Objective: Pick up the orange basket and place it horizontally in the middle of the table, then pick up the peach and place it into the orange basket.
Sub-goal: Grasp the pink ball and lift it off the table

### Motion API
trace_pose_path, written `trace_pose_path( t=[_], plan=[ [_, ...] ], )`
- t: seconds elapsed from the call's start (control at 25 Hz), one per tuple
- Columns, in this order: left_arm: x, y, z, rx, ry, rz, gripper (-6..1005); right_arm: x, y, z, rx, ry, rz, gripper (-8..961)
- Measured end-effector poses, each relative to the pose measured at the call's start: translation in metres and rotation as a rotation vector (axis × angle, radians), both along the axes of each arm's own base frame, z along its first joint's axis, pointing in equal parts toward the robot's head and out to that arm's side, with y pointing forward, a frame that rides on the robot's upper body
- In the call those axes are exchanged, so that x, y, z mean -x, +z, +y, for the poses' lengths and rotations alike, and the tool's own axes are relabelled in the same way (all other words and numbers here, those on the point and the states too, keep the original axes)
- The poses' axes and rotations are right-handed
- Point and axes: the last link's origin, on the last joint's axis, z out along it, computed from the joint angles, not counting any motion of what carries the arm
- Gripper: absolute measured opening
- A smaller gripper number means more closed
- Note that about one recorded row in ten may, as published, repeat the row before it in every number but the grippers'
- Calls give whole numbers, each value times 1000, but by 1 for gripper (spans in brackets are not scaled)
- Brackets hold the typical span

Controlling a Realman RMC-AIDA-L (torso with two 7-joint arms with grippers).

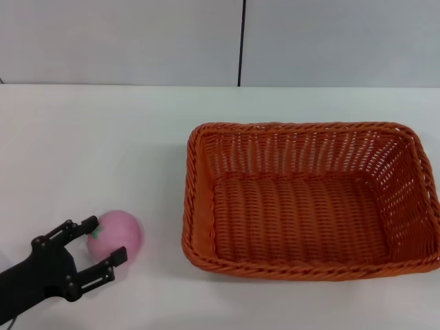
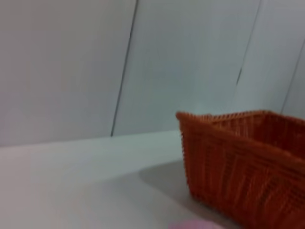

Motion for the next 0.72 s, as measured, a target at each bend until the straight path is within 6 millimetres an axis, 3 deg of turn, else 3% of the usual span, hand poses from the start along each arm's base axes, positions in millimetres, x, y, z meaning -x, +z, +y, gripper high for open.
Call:
trace_pose_path(
  t=[0.4, 0.56, 0.72],
  plan=[
    [4, -13, 5, -10, 44, 34, 823, -9, -11, -3, -35, -45, -8, 530],
    [1, -14, 6, -39, 15, 44, 693, -17, -16, -7, -94, -88, -1, 530],
    [-3, -3, 7, -161, -9, 8, 562, -26, -21, -10, -152, -156, 38, 530]
  ],
)
